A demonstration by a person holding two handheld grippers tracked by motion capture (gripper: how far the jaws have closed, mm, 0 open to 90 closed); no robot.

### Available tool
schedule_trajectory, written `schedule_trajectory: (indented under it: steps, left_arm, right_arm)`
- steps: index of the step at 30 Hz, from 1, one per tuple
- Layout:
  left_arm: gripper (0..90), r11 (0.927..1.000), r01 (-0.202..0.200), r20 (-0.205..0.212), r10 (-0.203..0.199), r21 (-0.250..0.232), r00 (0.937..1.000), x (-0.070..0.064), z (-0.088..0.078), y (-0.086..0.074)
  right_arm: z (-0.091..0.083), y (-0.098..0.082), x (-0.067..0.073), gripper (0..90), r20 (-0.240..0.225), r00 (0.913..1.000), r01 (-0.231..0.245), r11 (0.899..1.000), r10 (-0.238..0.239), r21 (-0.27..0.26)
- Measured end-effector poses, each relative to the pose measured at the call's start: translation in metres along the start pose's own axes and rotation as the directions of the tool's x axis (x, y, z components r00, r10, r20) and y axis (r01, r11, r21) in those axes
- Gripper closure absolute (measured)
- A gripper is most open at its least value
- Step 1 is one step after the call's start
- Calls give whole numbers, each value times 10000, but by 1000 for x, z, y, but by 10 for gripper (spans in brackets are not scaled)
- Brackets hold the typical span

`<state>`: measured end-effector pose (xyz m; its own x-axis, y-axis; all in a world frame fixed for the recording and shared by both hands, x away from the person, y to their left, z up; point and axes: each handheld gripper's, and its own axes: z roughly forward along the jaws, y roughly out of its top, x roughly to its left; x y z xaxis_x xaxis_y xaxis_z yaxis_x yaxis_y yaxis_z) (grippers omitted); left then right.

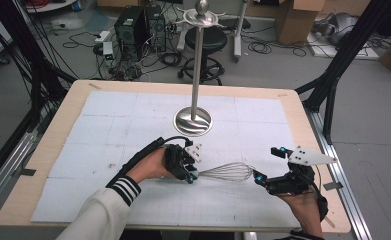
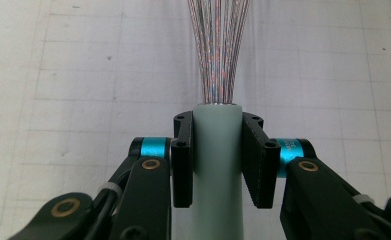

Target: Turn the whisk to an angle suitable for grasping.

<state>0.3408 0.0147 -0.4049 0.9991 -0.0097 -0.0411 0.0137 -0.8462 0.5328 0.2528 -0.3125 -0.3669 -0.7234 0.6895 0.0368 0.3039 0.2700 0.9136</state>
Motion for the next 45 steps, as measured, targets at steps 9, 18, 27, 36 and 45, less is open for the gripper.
schedule_trajectory:
  steps: [9,18,27,36,45]
  left_arm:
    - [694,10000,6,70,-6,51,10000,-1,8,4]
    - [680,10000,-11,-116,11,-7,9999,-1,10,5]
    - [458,9968,72,-508,-112,-794,9986,-3,-9,5]
    - [216,9827,531,-1461,-796,-1772,9861,-13,-44,-1]
    - [17,9496,1194,-2167,-1867,-2899,9582,-20,-86,-28]
  right_arm:
    - [0,0,0,6,21,10000,-44,10000,44,5]
    - [-1,0,-1,5,-18,10000,-1,10000,1,10]
    - [0,0,0,5,-27,10000,22,10000,-22,-2]
    - [0,1,0,5,10,10000,41,10000,-41,25]
    - [3,5,2,5,-136,9998,116,9999,-116,-27]
